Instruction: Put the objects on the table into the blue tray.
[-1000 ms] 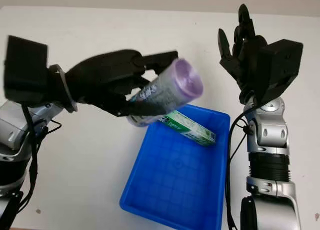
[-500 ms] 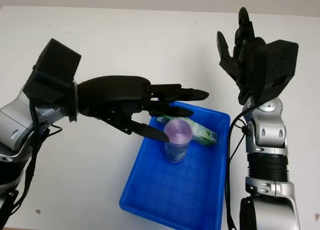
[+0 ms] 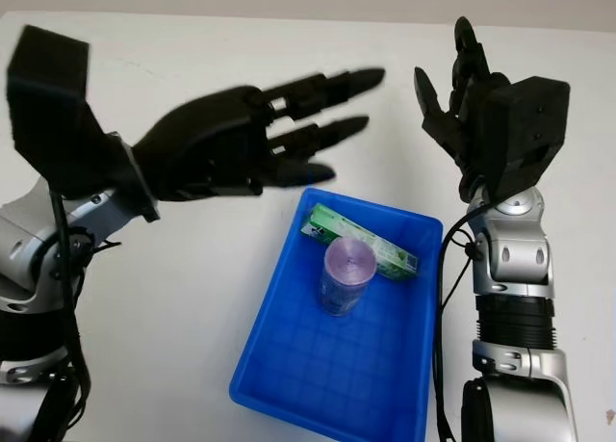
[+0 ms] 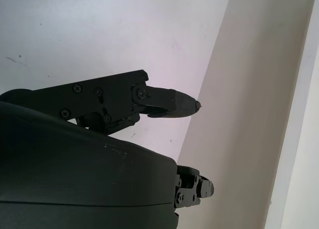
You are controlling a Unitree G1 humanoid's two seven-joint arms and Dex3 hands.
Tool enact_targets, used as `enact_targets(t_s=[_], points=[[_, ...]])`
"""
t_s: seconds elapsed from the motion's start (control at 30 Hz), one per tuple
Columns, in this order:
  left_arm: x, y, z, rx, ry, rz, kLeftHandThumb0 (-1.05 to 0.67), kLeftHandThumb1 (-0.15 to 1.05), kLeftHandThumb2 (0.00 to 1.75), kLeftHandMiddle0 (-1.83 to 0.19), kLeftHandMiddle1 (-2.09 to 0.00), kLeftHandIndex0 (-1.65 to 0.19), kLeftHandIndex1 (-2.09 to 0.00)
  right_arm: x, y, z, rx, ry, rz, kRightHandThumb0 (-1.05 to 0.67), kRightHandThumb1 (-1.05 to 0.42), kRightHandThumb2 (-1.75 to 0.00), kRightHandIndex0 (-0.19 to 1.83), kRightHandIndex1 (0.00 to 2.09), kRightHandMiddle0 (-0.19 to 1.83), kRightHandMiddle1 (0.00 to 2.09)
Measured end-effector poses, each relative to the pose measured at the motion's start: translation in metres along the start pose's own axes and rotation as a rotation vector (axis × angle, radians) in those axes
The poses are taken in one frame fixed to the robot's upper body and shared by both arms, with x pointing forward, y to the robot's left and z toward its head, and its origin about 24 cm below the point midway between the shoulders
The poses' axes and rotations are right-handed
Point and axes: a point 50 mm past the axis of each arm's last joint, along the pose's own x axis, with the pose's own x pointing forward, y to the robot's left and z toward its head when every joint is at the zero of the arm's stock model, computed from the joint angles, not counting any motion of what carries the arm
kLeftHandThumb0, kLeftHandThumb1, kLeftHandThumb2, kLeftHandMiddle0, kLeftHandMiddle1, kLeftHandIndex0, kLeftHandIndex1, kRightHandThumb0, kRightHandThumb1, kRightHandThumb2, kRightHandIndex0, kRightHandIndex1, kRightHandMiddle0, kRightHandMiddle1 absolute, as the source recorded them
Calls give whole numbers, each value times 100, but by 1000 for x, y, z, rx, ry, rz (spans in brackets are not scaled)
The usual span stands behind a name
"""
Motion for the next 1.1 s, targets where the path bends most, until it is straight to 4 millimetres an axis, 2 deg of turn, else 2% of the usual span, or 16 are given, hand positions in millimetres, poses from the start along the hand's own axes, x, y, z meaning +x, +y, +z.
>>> enact_targets(t_s=[0.2,0.37,0.5,0.63,0.93,1.1], points=[[-8,54,-18,-51,-112,327,-63,105,49,4,-1,7,-8,0,0,1,19,-7,11,-31,-105,-45,-12,5,-2,5],[-20,88,-51,-15,-31,516,-70,105,54,17,0,18,-1,3,0,0,42,-34,25,-43,-105,-53,-13,4,-8,3],[-32,101,-75,33,57,584,-70,105,65,19,0,19,0,6,0,-5,58,-39,40,-52,-105,-64,-15,4,-14,1],[-38,111,-91,51,118,638,-70,105,69,19,0,19,0,8,1,-7,66,-53,57,-57,-105,-73,-19,2,-19,0],[-50,118,-122,1,212,687,-75,105,64,19,0,19,0,11,3,-14,73,-38,81,-63,-105,-76,-19,0,-19,0],[-55,117,-127,-15,210,692,-73,105,64,19,0,19,0,11,3,-15,93,-38,94,-62,-105,-75,-19,0,-19,0]])
